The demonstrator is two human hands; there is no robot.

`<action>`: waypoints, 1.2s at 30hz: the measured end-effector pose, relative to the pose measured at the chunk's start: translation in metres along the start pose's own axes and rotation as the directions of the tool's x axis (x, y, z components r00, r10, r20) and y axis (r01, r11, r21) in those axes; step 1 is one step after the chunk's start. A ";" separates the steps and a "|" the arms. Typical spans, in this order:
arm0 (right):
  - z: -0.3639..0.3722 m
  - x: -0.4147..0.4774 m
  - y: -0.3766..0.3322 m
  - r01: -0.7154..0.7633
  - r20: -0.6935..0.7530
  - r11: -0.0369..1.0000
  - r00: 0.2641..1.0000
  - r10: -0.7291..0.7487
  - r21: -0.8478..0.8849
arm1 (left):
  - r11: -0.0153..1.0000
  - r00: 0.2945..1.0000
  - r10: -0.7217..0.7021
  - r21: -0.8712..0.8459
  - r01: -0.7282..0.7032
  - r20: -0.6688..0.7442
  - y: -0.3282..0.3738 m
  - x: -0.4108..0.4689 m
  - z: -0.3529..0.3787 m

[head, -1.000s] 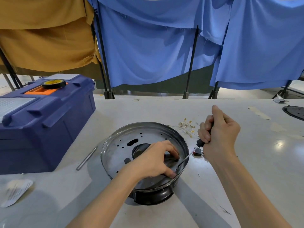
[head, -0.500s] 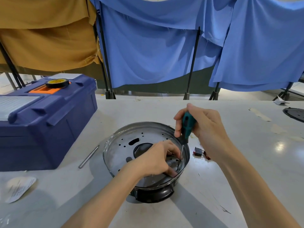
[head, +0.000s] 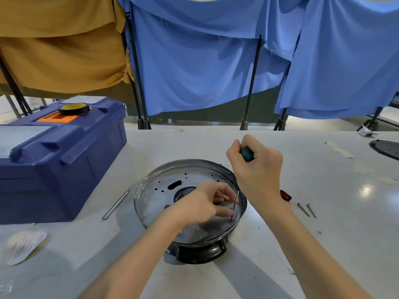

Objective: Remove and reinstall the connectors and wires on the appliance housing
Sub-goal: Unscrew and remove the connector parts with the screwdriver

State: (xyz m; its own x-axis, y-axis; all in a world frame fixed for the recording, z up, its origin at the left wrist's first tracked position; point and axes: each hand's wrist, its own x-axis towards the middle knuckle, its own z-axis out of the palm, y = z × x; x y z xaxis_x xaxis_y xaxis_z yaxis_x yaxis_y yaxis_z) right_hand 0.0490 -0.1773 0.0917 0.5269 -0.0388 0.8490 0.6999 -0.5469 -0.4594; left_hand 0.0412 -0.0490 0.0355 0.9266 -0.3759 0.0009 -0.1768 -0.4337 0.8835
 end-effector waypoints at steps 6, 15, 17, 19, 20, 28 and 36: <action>0.010 0.005 -0.004 0.049 0.045 0.987 0.998 -0.043 -0.154 | 0.993 0.998 0.054 -0.100 -0.058 -0.042 0.005 -0.006 0.002; -0.008 0.009 0.008 -0.134 0.153 0.986 0.977 0.148 -0.098 | 0.996 0.995 0.070 0.055 -0.066 -0.065 0.010 -0.006 0.009; -0.018 0.015 0.006 -0.240 0.283 0.968 0.936 0.210 0.072 | 0.997 0.996 0.059 0.054 -0.056 -0.068 0.010 -0.006 0.010; -0.027 0.022 0.002 -0.322 0.473 0.925 0.860 0.195 0.204 | 0.997 0.997 0.051 0.066 -0.047 -0.064 0.011 -0.005 0.010; -0.030 0.024 0.002 -0.343 0.567 0.912 0.807 0.163 0.226 | 0.997 0.997 0.047 0.071 -0.042 -0.061 0.011 -0.005 0.010; -0.022 0.019 0.003 -0.170 0.394 0.981 0.911 0.122 0.090 | 0.997 0.998 0.041 0.070 -0.038 -0.041 0.013 -0.008 0.008; -0.005 -0.016 0.003 0.048 0.004 0.999 0.999 -0.048 -0.026 | 0.997 0.998 0.037 0.063 -0.034 -0.048 0.012 -0.008 0.012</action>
State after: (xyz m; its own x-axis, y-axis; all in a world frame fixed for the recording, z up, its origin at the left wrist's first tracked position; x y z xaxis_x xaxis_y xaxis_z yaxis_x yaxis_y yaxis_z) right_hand 0.0404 -0.1826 0.0775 0.4948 -0.0093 0.8689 0.7117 -0.5694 -0.4114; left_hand 0.0276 -0.0606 0.0404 0.9343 -0.3520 0.0563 -0.2289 -0.4711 0.8519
